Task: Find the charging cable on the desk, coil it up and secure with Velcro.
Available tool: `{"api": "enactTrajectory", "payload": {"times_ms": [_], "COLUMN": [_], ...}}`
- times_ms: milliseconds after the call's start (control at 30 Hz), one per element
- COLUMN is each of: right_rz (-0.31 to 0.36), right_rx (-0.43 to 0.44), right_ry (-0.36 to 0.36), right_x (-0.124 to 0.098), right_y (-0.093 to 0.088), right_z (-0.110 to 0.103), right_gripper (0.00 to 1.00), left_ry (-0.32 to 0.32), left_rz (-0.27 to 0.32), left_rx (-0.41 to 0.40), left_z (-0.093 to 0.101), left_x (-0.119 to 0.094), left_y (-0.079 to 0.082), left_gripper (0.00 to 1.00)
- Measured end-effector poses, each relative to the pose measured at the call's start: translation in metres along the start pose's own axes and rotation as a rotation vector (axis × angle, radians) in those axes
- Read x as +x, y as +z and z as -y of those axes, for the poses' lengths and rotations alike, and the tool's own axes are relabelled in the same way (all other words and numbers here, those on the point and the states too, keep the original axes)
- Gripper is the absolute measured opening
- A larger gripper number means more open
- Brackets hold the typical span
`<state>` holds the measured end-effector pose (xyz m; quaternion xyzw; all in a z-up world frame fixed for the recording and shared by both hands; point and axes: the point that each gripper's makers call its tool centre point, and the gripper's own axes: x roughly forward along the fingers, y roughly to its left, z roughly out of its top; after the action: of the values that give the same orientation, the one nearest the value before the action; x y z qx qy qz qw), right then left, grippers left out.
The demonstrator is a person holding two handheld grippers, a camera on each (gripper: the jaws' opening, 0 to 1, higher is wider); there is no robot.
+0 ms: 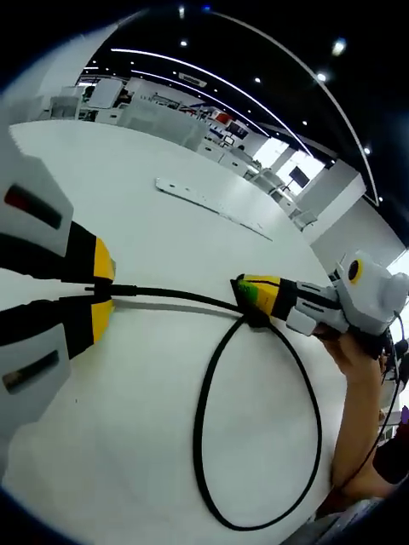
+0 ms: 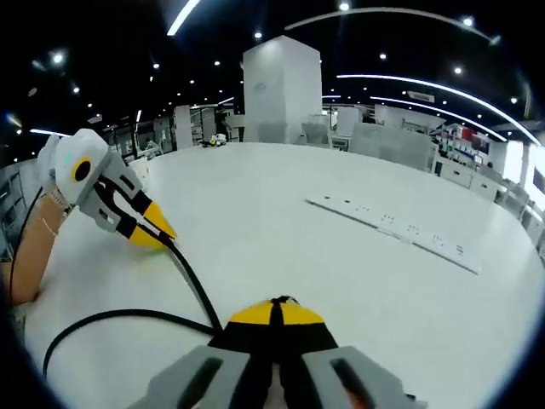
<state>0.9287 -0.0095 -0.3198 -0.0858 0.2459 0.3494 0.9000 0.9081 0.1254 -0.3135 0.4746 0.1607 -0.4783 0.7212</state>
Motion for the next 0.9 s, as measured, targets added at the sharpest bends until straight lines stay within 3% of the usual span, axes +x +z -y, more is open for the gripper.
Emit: {"api": "enactTrajectory", "payload": {"times_ms": [267, 533, 567, 900], "right_rz": [0.005, 0.04, 0.056, 0.059], "right_rx": [-0.014, -0.051, -0.018, -0.013], "right_ry": [-0.02, -0.053, -0.046, -0.04], "right_x": [0.0035, 0.0089, 0.0096, 0.0097], "right_y": [-0.0001, 0.0023, 0.0032, 0.0043], "right_z": [0.0018, 0.0061, 0.0066, 0.0065], "right_gripper": [0.02, 0.02, 0.02, 0.02], "left_ry": [-0.008, -0.014, -0.014, -0.016], "left_rz": [-0.025, -0.003, -0.001, -0.017], "left_rx": [0.005, -0.01, -0.011, -0.006], "left_z": [0.0007, 0.0017, 0.0016, 0.0016], "left_x": [0.0019, 0.0025, 0.0026, 0.0028], "left_y": [-0.0012, -0.002, -0.0021, -0.0029], "left_gripper": [0.07, 0.07, 0.07, 0.07]}}
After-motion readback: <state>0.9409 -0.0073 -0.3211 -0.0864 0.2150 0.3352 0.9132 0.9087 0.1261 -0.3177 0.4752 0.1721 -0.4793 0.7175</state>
